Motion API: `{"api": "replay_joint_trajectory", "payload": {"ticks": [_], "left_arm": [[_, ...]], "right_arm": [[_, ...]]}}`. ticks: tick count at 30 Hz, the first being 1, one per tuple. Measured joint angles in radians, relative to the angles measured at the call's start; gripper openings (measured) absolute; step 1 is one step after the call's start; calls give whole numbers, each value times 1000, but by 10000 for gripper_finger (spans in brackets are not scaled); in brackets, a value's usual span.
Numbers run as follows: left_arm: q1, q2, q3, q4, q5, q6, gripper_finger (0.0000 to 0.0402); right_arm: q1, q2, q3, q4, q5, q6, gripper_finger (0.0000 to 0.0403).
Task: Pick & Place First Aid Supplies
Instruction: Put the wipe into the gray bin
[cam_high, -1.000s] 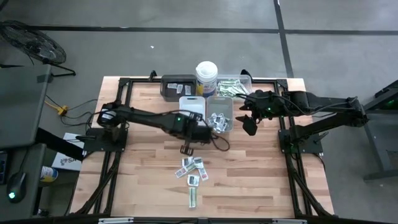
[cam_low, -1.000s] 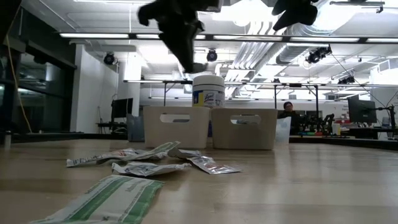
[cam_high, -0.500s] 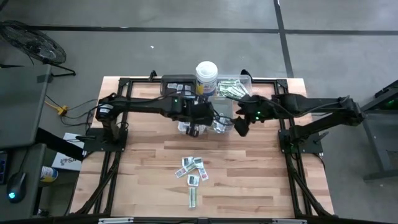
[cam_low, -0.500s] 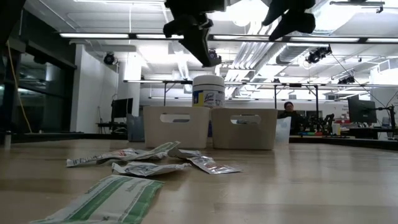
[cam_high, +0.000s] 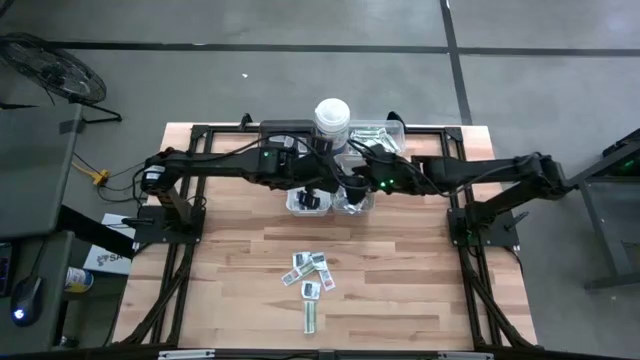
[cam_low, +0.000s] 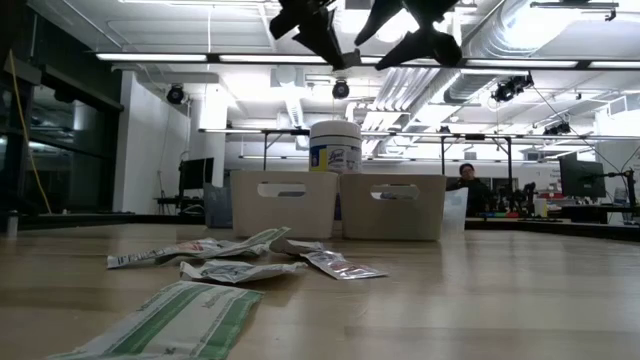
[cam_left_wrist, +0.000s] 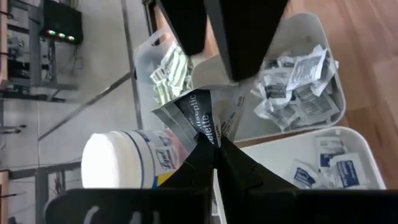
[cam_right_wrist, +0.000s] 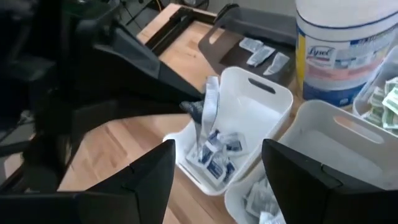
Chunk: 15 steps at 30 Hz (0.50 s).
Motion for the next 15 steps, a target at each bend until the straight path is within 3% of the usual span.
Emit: {"api": "replay_joint_trajectory", "payload": {"ticks": [8, 15], "left_arm": [[0, -1, 0, 20, 43, 1, 7], [0, -1, 0, 16, 58, 18, 7]], "right_arm": [[-21, 25, 0, 45, -3, -3, 220], [-30, 25, 0, 72, -19, -12, 146]]}}
